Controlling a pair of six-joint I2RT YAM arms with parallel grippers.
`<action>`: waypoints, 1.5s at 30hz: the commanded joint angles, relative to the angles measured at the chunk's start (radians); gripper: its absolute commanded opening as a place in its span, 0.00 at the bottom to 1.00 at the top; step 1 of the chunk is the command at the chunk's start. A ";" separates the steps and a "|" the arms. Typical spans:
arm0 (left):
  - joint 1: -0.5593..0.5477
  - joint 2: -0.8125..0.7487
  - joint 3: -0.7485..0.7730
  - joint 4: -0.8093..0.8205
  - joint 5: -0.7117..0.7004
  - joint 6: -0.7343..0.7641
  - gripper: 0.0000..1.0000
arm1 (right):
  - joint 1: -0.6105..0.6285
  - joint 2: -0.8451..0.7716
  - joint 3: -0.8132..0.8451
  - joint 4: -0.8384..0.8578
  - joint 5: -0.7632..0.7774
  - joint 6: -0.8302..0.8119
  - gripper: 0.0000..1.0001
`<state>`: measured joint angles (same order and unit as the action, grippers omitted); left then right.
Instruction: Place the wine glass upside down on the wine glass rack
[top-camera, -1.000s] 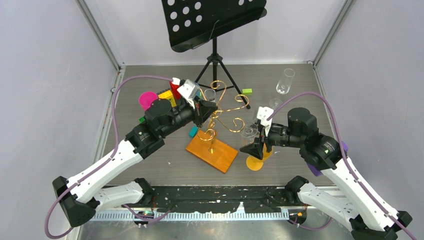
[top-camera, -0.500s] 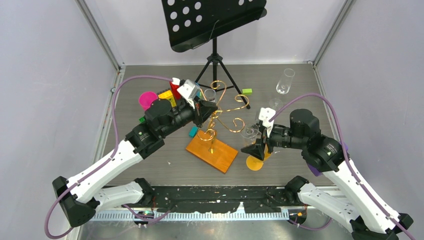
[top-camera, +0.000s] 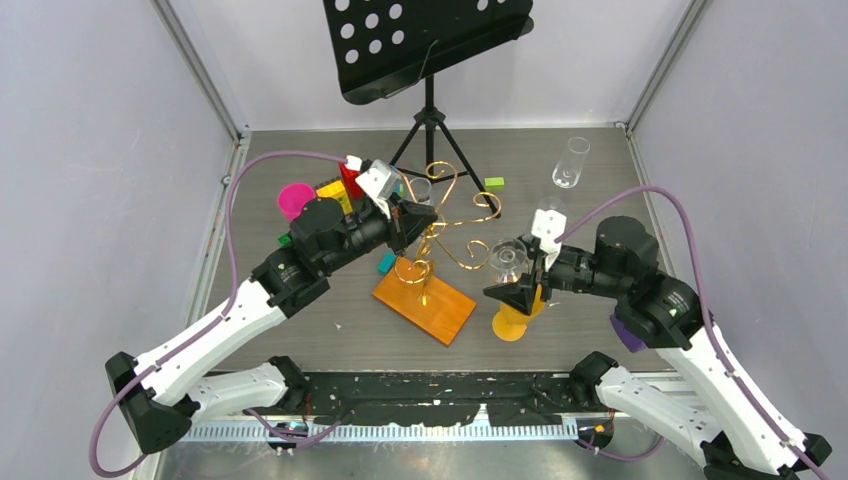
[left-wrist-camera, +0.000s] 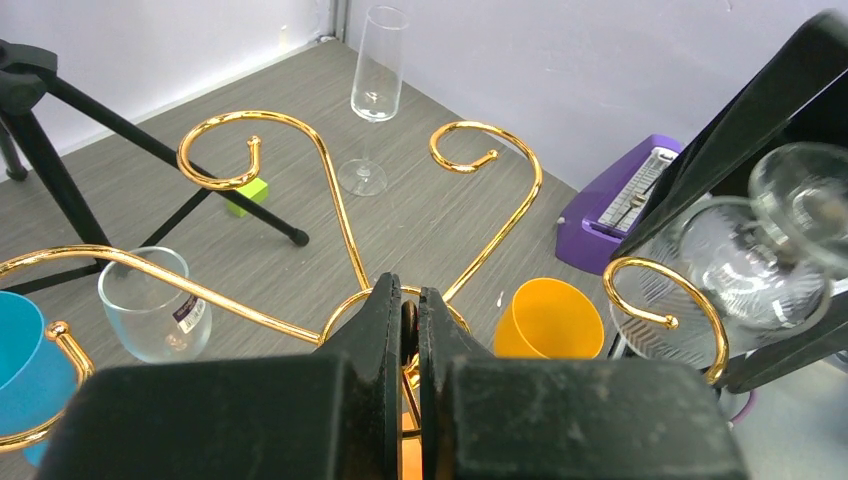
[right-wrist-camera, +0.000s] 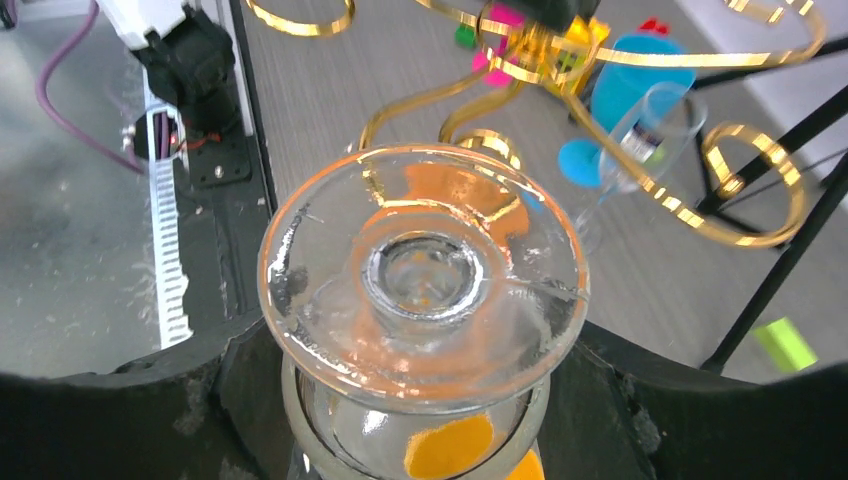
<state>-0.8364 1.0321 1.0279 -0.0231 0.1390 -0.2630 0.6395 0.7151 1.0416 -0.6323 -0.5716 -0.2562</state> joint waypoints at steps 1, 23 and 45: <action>-0.013 0.033 -0.039 -0.101 0.076 -0.015 0.00 | 0.005 -0.031 0.083 0.163 -0.019 0.005 0.05; -0.013 0.026 -0.045 -0.099 0.068 -0.015 0.00 | 0.006 0.050 0.027 0.134 0.100 -0.039 0.05; -0.013 0.029 -0.043 -0.101 0.068 -0.012 0.00 | 0.005 0.161 -0.007 0.289 0.035 -0.033 0.05</action>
<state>-0.8345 1.0317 1.0222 -0.0120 0.1471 -0.2615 0.6395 0.8661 1.0279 -0.4919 -0.4843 -0.2928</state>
